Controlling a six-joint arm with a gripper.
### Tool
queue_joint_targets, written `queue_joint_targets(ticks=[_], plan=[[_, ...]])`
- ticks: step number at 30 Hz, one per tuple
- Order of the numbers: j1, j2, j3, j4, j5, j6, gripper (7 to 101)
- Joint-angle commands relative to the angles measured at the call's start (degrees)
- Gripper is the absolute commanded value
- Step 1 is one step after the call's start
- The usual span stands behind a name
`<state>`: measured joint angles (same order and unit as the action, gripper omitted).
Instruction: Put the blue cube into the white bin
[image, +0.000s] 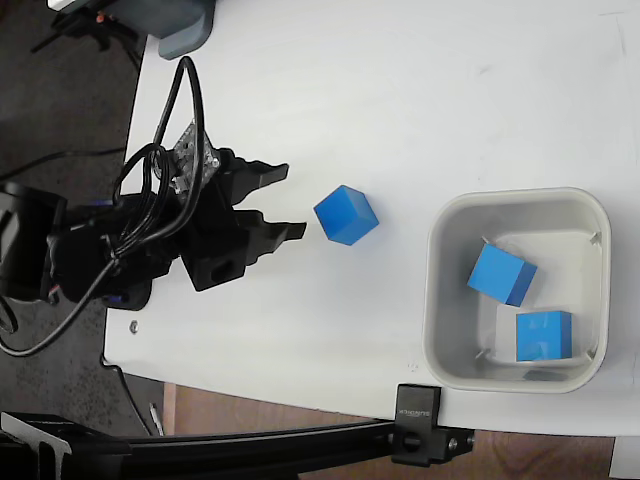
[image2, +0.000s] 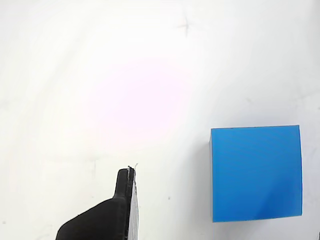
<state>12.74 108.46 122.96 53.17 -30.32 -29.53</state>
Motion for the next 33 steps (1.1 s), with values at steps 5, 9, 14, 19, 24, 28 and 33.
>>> queue_joint_targets(ticks=[5,9,14,19,24,28,33], plan=[[-0.62,-2.72,-5.27,-1.41,0.44,-1.85,100.3],[-1.49,-5.45,-6.94,-1.76,1.85,-1.76,100.3],[-2.20,-6.94,-8.09,-2.64,2.64,-1.32,100.3],[-2.29,-7.56,-7.91,-4.04,3.25,-0.79,100.3],[-2.11,-8.61,-7.56,-5.10,2.90,-0.62,100.3],[-2.46,-8.61,-6.33,-6.94,3.08,0.00,100.3],[-2.72,-9.49,-5.71,-8.61,2.72,0.35,100.3]])
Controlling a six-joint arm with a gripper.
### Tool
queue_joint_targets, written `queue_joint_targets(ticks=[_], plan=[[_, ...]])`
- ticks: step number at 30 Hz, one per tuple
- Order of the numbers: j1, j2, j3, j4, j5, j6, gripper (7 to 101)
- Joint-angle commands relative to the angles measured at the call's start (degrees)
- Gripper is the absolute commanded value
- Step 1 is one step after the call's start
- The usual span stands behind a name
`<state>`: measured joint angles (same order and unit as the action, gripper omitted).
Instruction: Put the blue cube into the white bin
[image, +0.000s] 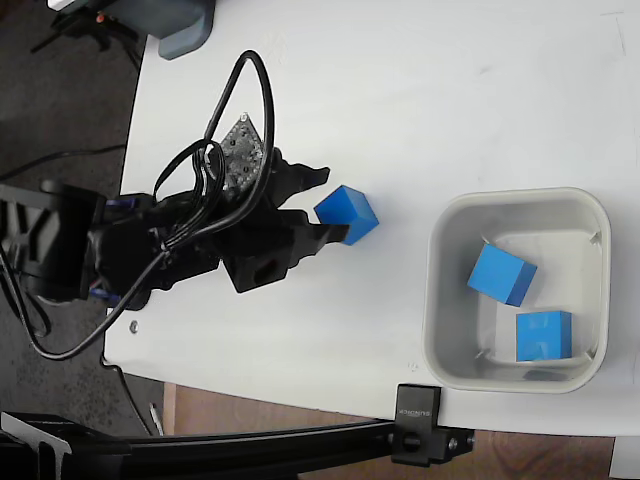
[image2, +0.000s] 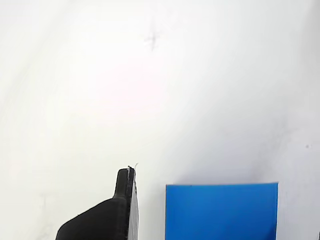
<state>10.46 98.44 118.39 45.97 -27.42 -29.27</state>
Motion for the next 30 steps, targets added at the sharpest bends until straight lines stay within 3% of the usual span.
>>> queue_joint_targets(ticks=[1,25,30], plan=[[-0.44,0.35,-1.05,-1.58,-0.44,0.18,100.3],[-0.62,-2.55,1.67,-5.54,-2.11,2.37,100.3],[-0.53,-2.46,2.81,-7.12,-1.41,3.08,93.3]])
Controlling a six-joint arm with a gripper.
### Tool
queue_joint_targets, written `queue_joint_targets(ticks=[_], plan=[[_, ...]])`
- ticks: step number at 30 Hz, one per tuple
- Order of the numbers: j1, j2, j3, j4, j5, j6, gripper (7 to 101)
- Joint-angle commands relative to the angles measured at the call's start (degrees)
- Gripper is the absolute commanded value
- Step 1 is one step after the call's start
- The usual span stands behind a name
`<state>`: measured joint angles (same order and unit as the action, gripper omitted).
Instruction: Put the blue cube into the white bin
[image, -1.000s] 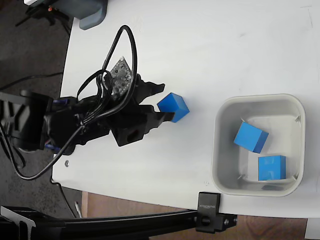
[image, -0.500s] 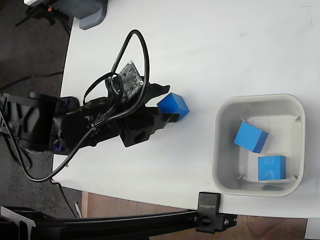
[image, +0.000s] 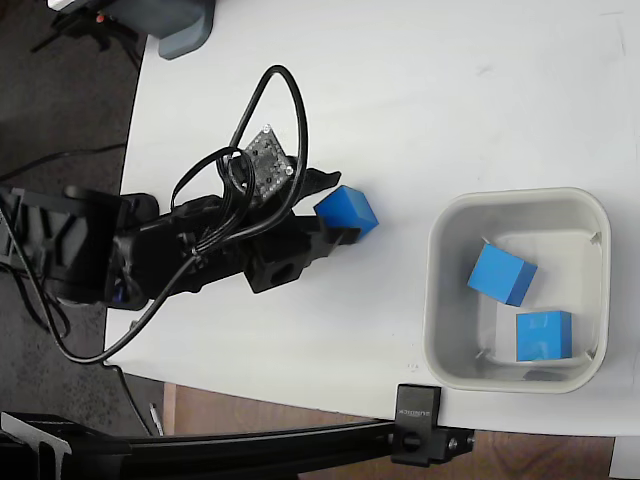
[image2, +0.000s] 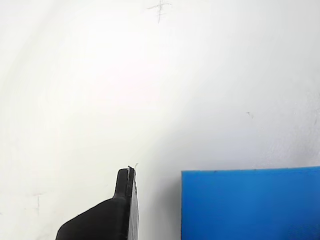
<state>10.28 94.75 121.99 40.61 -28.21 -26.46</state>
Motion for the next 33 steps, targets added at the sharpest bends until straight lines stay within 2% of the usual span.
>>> queue_joint_targets(ticks=[1,4,10,12,21,24,29,31,33], plan=[[-0.35,1.23,-0.70,-1.93,-0.44,0.26,90.9],[-0.26,1.23,-0.70,-2.55,0.97,0.53,79.6],[0.53,1.93,-0.35,-3.78,4.13,2.29,49.7],[0.70,2.64,-0.18,-3.87,5.01,2.81,43.5],[-0.09,14.50,-3.96,1.85,10.99,8.61,37.6],[-0.70,16.00,-7.21,-1.58,14.24,12.66,37.6],[-2.64,5.63,-18.46,-7.82,22.68,17.05,37.6],[-1.41,2.55,-20.65,-12.57,22.32,19.07,37.6],[-0.35,-1.32,-24.17,-14.85,21.53,19.86,37.6]])
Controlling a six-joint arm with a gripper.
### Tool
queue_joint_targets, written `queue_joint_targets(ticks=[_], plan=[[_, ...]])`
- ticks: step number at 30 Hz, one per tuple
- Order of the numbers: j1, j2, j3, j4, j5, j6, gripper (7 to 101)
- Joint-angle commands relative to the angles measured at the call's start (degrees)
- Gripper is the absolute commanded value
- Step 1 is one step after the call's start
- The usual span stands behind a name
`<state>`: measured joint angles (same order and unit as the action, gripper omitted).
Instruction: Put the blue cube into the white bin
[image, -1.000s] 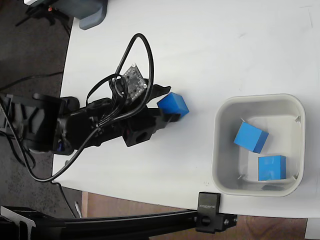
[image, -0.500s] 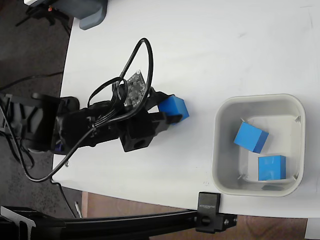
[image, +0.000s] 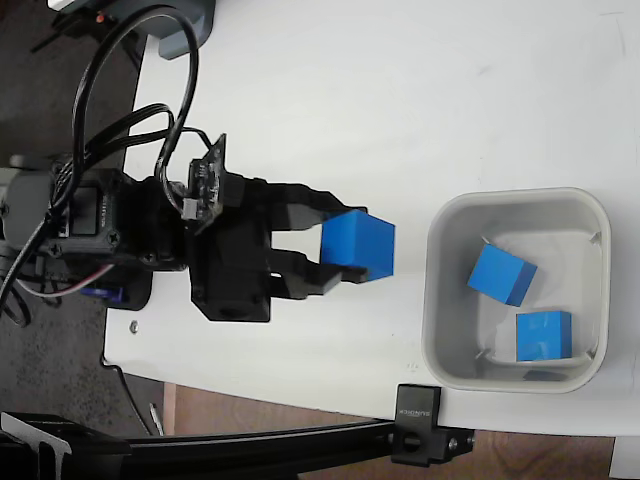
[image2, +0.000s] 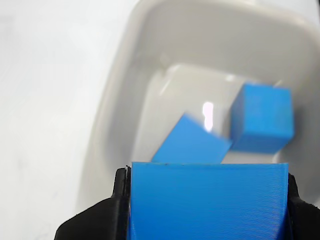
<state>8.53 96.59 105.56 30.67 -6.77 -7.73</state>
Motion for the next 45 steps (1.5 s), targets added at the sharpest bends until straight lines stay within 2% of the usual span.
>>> queue_joint_targets(ticks=[1,5,6,8,9,10,11,13,20,22,30,34,36,39,43,45], plan=[[1.41,-5.27,-9.93,-5.10,0.79,1.14,37.6],[1.32,-12.13,-15.47,-8.35,2.81,1.93,37.9],[1.32,-13.27,-15.91,-9.76,2.99,2.37,40.6],[1.23,-15.29,-17.05,-11.43,3.87,3.16,59.7],[1.23,-15.91,-17.23,-12.04,3.96,3.78,81.5],[1.23,-16.08,-17.05,-12.92,3.87,4.31,94.9],[1.23,-16.00,-16.44,-13.80,3.60,5.19,100.0],[1.14,-14.41,-14.24,-15.21,3.34,5.36,100.0],[0.00,1.41,0.18,-12.66,3.87,5.36,100.0],[-1.49,10.63,7.91,-9.58,7.38,5.71,100.0],[-8.44,54.67,42.54,4.22,15.21,11.78,100.0],[-17.23,71.37,54.40,12.22,24.70,14.59,100.0],[-20.57,78.57,59.15,14.15,28.04,16.26,100.0],[-23.20,75.59,62.58,11.60,31.29,16.70,100.0],[-25.49,78.40,65.21,14.50,34.89,18.98,100.0],[-23.91,76.99,65.83,13.27,32.96,18.81,100.3]])
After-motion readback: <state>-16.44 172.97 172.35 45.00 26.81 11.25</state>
